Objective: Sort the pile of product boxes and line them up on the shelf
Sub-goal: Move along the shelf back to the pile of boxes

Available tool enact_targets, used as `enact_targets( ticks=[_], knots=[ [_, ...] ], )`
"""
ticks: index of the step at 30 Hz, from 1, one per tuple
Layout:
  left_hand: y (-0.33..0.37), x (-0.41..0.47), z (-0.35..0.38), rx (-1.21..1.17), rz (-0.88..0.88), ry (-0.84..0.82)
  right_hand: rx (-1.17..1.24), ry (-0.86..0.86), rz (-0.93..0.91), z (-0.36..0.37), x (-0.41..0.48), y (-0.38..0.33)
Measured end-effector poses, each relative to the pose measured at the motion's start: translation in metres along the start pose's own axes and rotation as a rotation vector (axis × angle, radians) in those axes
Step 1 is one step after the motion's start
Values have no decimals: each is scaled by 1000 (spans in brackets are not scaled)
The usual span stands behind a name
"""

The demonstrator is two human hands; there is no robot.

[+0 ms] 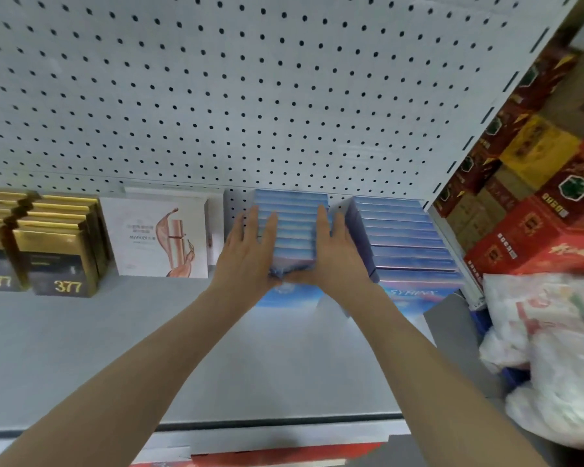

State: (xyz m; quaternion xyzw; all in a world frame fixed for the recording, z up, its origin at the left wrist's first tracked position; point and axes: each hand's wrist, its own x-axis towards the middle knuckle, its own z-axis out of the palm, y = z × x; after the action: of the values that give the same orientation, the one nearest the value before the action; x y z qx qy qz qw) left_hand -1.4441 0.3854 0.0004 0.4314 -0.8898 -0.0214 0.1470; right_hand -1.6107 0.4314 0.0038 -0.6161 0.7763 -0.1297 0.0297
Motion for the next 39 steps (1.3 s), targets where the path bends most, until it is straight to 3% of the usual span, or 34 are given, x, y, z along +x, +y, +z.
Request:
enact_targets(
  ticks=[2,10,14,18,24,27,31,35,39],
  knots=[
    [1,7,-5,-94,-56,-86,14,-102,16,-2,5,-4],
    [-7,16,-12,-141,-57,-194,124,-78,-81,-14,6,-1],
    [-11,28,-23,-267,-124,-305,262,-259,-18,-28,26,3],
    [-15,32,-21,-314,-145,-362,442,-216,68,-29,39,4],
    [-13,29,-24,-274,-118,-334,237,-116,17,-34,46,7],
    [-12,27,-28,-277,-113,-344,295,-131,162,-32,59,0],
    [-10,27,-32,-277,-105,-373,-26,-155,38,-18,59,-1],
    [-9,27,-35,-257,-106,-402,179,-104,111,-23,55,-9],
    [-9,21,-29,-46,-4,-277,105,-60,40,-27,52,-7]
  ],
)
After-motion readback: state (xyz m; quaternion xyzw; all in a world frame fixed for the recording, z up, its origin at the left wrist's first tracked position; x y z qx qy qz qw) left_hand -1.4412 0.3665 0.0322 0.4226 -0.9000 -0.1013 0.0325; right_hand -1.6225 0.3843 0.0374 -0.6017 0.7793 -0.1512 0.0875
